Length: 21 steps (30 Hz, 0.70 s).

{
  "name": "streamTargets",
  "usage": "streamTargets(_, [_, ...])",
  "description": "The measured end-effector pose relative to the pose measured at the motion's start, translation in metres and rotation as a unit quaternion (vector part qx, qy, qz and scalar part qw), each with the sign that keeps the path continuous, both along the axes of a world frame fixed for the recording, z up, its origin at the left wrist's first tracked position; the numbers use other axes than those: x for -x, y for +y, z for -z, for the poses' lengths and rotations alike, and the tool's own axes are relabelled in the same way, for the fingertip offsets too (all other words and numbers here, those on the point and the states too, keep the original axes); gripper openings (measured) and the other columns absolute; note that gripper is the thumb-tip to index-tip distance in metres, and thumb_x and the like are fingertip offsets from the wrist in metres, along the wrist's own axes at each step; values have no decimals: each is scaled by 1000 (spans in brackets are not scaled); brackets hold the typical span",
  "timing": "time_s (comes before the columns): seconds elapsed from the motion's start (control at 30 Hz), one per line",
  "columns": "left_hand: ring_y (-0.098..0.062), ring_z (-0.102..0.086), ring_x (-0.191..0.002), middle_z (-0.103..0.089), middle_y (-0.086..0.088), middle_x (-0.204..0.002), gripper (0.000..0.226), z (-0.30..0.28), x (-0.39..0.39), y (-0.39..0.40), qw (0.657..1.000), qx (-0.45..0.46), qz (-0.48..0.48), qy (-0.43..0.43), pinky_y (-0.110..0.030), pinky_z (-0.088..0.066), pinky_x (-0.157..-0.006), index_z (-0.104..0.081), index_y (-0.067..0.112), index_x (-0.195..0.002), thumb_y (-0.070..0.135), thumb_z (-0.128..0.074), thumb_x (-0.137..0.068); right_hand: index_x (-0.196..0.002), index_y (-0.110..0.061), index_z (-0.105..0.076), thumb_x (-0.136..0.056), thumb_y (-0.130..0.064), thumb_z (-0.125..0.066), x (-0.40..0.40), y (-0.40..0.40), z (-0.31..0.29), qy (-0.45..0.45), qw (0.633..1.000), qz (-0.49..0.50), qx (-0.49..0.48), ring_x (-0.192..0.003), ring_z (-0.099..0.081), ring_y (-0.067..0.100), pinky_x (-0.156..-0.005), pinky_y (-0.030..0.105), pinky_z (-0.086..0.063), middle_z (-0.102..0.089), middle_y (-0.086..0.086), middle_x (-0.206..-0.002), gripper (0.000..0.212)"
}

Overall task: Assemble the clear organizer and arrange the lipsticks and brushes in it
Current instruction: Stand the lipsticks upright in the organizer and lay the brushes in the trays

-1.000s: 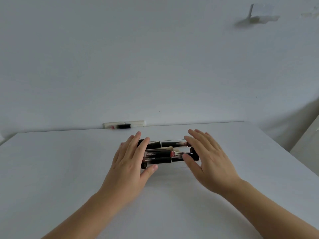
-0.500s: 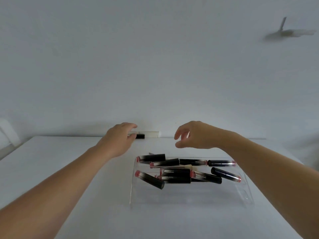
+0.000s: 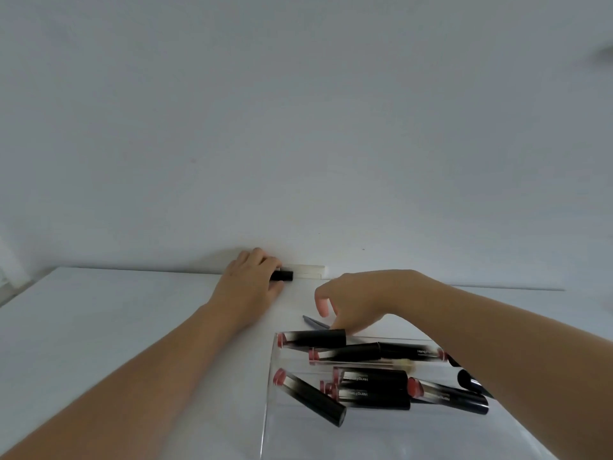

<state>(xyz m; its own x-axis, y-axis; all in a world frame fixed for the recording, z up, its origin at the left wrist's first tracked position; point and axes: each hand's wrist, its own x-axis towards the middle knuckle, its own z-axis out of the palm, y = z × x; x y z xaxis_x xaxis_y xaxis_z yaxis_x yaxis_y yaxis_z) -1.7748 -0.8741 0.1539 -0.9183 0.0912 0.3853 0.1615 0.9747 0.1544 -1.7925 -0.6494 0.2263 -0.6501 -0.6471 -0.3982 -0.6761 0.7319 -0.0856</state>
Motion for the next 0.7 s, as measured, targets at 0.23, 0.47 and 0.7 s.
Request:
streamTargets(0.23, [-22, -49, -107, -58, 4, -113, 24, 6, 4, 0, 1000, -22, -13, 10, -35, -38, -95, -61, 21, -112, 39, -58, -97, -115, -24, -56, -93, -41, -61, -3, -4, 5, 13, 1000, -19, -3, -74, -47, 1, -57, 24, -33, -49, -15, -89, 29])
streamTargets(0.47, [-20, -48, -102, -58, 6, -108, 18, 10, 5, -2, 999, -43, -2, -3, -33, -35, -94, -61, 23, -110, 36, -54, -101, -89, -25, -63, -90, -42, -66, -3, -5, 6, -23, 999, -2, 26, -79, -61, 11, -63, 25, -45, -69, -6, -94, 17])
streamTargets(0.7, [-16, -47, -90, -57, 9, -98, 8, 7, -9, 3, 995, -81, 43, 37, -35, -41, -85, -60, 21, -105, 27, -55, -101, -95, -14, -71, -92, -33, -61, -3, -6, 7, 5, 1000, 1, -17, -92, -72, 29, -76, 34, -56, -76, 10, -95, 22])
